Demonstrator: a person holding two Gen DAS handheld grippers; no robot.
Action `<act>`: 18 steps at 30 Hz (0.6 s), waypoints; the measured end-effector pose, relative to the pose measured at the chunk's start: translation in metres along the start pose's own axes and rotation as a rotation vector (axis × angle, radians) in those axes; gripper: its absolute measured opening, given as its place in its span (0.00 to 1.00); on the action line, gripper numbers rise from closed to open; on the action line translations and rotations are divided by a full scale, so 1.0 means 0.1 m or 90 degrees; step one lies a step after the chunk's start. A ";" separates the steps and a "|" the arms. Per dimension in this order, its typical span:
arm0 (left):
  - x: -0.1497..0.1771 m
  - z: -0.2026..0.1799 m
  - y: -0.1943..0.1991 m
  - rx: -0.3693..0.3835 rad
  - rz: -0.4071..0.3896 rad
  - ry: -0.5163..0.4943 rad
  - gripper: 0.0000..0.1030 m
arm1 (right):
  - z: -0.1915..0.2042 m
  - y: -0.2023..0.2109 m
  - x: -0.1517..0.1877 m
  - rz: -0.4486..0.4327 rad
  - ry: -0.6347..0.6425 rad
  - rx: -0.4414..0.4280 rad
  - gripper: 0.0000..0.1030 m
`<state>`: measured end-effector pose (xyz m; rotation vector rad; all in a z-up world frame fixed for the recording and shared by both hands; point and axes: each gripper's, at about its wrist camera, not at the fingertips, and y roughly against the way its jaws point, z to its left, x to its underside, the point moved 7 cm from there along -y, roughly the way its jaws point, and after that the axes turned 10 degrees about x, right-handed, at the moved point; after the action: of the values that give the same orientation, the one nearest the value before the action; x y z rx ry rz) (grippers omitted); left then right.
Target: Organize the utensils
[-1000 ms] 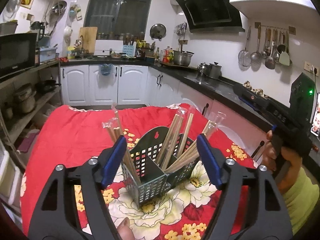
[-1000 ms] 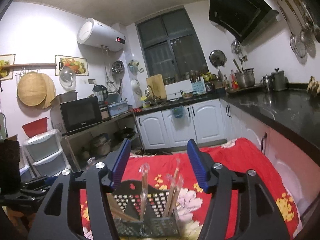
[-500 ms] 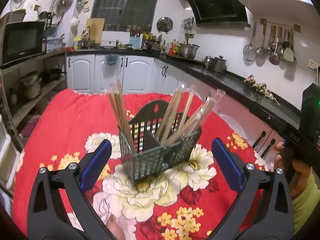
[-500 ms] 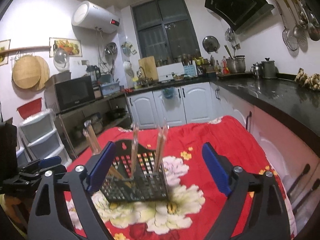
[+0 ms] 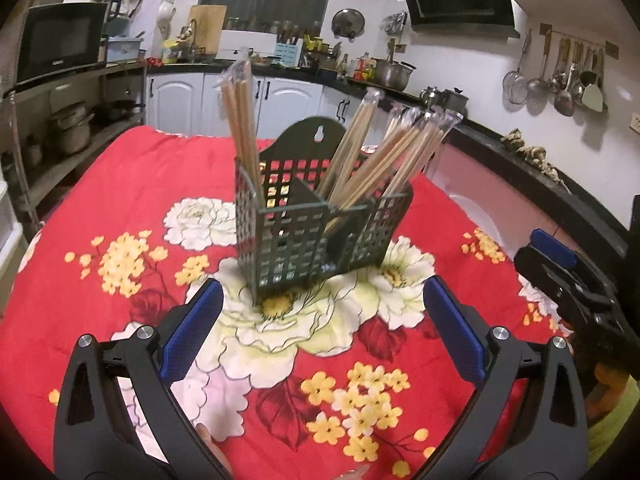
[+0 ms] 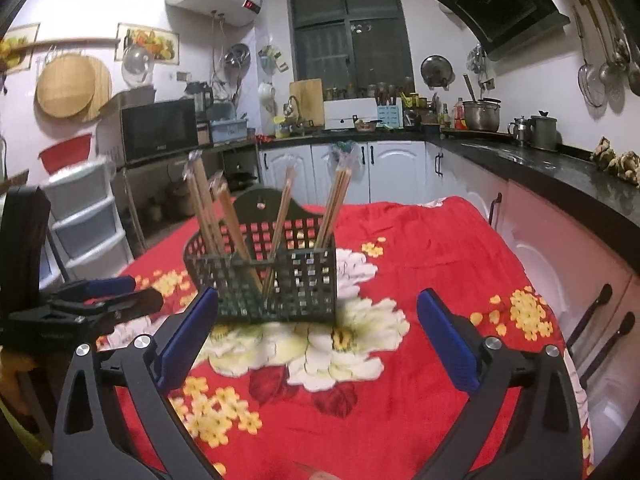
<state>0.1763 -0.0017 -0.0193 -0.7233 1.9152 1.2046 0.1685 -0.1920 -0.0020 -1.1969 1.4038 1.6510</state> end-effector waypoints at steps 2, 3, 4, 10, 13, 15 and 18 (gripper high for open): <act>0.07 0.02 0.01 -0.018 -0.007 -0.005 0.90 | 0.03 0.02 0.07 -0.005 0.014 0.003 0.94; 0.09 0.04 0.01 -0.023 -0.009 -0.006 0.90 | 0.05 0.03 0.10 -0.009 0.020 0.006 0.94; 0.13 0.05 0.01 -0.032 -0.012 -0.008 0.90 | 0.09 0.05 0.13 -0.015 0.032 0.010 0.94; 0.33 0.09 0.04 -0.045 -0.027 -0.008 0.90 | 0.16 0.16 0.19 -0.070 0.049 0.041 0.94; 0.37 0.06 0.08 -0.050 -0.039 -0.016 0.90 | 0.13 0.19 0.19 -0.078 0.030 0.040 0.94; 0.37 0.03 0.10 -0.051 -0.049 -0.026 0.90 | 0.12 0.20 0.21 -0.078 0.022 0.042 0.94; 0.36 0.01 0.14 -0.055 -0.061 -0.030 0.90 | 0.10 0.22 0.24 -0.079 0.018 0.048 0.94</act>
<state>0.1457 0.0019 -0.0426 -0.8150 1.7784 1.2403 0.1374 -0.1887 -0.0155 -1.2421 1.3677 1.4893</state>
